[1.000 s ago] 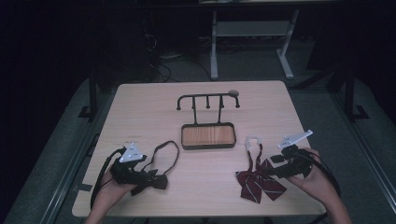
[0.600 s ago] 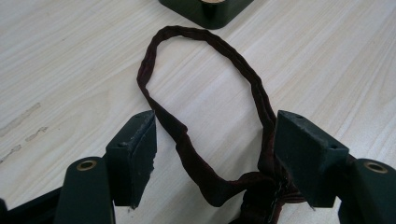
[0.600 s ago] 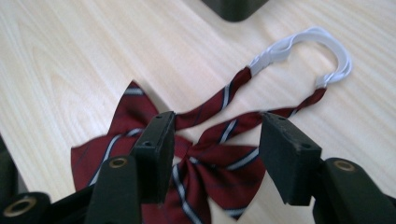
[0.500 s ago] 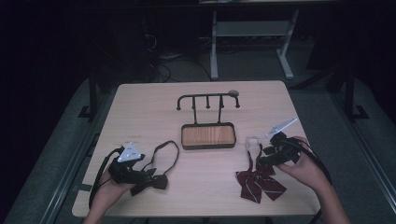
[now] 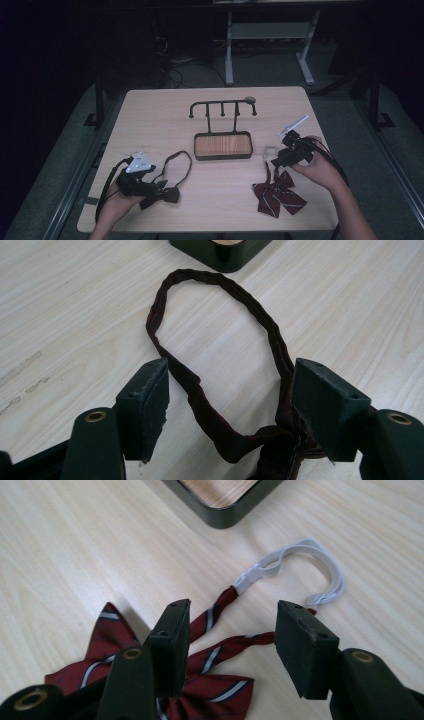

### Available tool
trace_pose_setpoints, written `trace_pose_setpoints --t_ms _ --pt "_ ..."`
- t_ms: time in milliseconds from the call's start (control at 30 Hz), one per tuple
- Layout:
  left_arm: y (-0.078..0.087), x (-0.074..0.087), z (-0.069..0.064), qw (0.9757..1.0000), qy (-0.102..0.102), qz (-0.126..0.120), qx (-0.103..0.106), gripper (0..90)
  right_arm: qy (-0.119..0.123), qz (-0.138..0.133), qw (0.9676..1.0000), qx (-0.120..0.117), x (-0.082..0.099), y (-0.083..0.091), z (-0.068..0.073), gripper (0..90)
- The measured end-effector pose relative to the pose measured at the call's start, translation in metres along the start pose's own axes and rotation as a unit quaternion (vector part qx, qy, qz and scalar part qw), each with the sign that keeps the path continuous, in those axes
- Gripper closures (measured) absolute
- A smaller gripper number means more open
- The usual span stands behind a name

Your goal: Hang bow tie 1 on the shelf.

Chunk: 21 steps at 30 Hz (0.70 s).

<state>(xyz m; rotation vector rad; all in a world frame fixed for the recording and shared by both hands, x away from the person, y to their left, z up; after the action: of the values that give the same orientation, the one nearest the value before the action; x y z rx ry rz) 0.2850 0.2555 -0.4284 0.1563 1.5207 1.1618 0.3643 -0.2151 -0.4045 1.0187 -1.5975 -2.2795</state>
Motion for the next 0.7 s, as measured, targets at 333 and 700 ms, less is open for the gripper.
trace_pose_setpoints --t_ms 333,700 --pt "0.001 0.0 0.001 1.0 0.008 -0.004 0.001 32.5 -0.021 0.018 0.9996 0.008 -0.011 -0.01 -0.015 50.5" --pt "0.001 0.001 0.002 0.9999 0.01 -0.002 0.004 32.5 -0.062 0.039 0.997 0.025 -0.017 -0.027 -0.034 55.4"
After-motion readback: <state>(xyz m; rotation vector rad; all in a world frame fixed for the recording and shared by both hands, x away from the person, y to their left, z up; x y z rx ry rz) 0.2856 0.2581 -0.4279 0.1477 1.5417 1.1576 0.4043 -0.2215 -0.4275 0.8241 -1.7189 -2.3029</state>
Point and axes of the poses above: each handheld gripper's, and its own axes: y roughly backward along the jaws, x roughly out of its underside, z roughly to its left, the point moved 1 cm from there along -y, roughly forward along the jaws, and after that the axes turned 9 degrees about -y, right-handed, at the moved point
